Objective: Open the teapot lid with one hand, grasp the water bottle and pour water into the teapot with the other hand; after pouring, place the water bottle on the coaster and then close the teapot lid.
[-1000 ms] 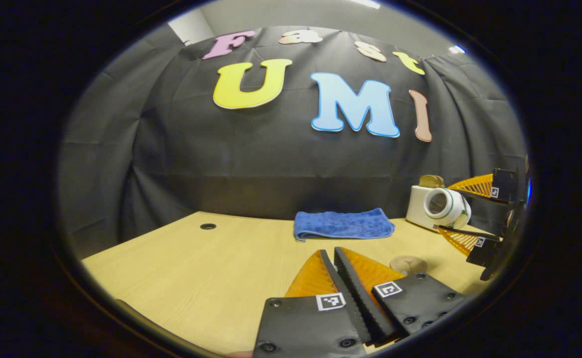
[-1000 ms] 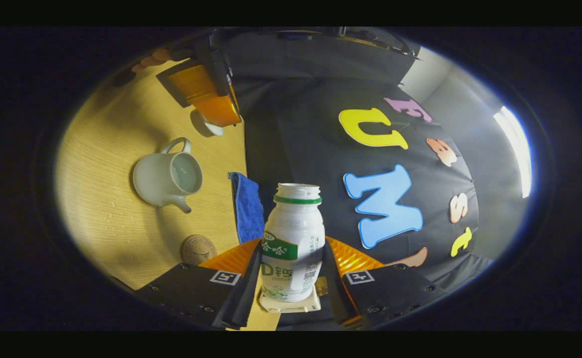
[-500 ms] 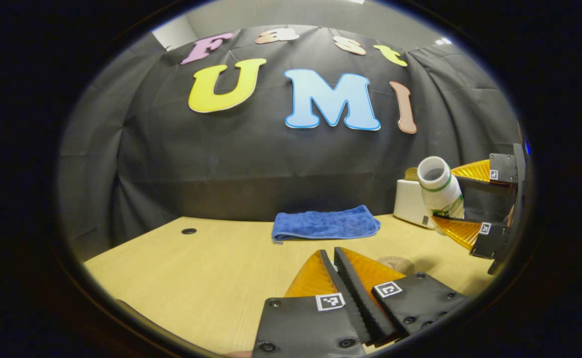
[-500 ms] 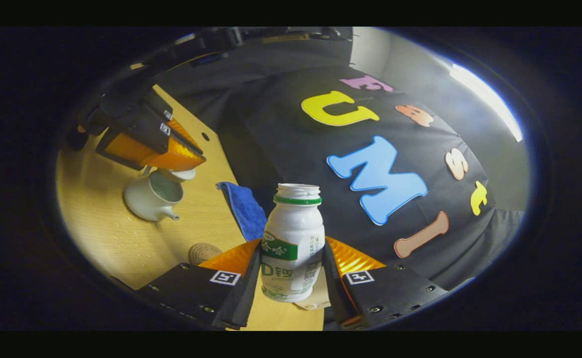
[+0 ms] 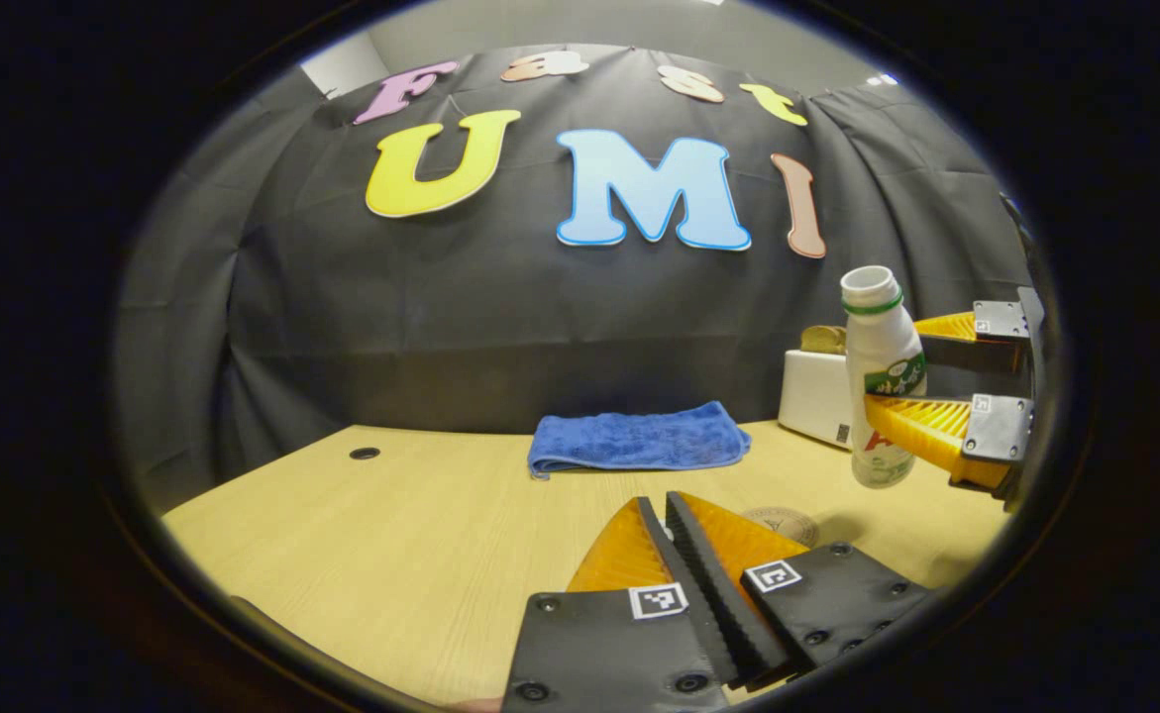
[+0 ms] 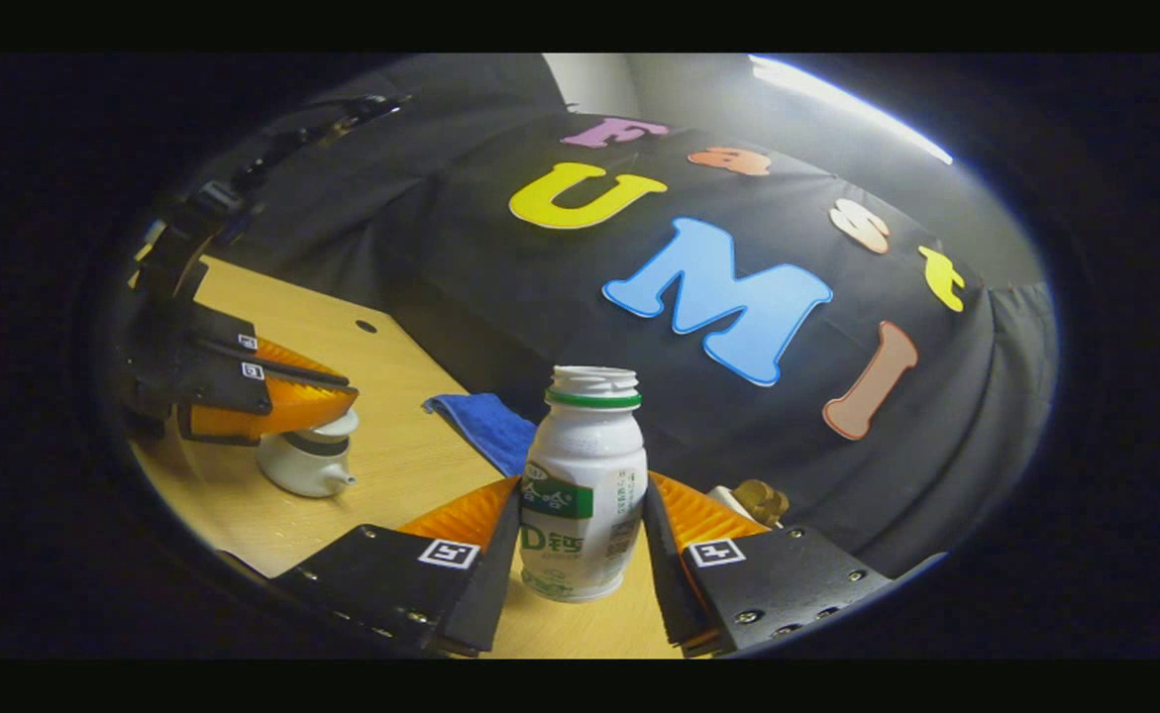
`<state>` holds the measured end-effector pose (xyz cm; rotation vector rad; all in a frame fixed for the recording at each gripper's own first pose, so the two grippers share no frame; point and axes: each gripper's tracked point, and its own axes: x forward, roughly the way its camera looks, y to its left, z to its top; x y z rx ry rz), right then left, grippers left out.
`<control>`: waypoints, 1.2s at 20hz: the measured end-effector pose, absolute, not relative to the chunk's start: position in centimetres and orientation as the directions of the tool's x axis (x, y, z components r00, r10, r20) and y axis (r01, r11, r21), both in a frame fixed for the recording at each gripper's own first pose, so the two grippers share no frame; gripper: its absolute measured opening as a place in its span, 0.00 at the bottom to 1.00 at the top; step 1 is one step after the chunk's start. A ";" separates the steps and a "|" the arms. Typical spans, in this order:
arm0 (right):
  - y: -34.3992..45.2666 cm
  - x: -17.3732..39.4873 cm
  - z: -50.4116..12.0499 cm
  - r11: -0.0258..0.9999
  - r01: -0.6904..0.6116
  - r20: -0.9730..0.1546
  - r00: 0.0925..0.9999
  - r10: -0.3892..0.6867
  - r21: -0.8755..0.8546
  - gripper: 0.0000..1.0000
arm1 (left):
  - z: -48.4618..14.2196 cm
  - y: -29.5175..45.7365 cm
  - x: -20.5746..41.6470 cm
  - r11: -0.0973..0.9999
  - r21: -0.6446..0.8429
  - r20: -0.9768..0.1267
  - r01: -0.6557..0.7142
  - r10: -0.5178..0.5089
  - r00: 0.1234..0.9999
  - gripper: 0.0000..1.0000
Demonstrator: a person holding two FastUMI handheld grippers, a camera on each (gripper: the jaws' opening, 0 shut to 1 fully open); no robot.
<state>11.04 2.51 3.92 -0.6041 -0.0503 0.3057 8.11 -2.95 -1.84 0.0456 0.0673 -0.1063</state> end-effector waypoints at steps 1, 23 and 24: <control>2.4 11.1 4.1 0.787 -0.268 -0.040 0.954 0.296 -0.556 0.62 | -1.9 -2.9 8.1 0.994 0.037 -0.073 0.107 -0.104 0.992 0.09; 2.5 10.7 3.1 0.848 -0.327 -0.078 0.942 0.326 -0.417 0.62 | -2.8 -3.7 8.1 0.992 0.064 -0.077 0.108 -0.103 0.992 1.00; 2.5 10.7 3.2 0.847 -0.329 -0.078 0.942 0.327 -0.417 0.62 | -3.0 -3.6 8.1 0.992 0.069 -0.083 0.106 -0.100 0.992 0.23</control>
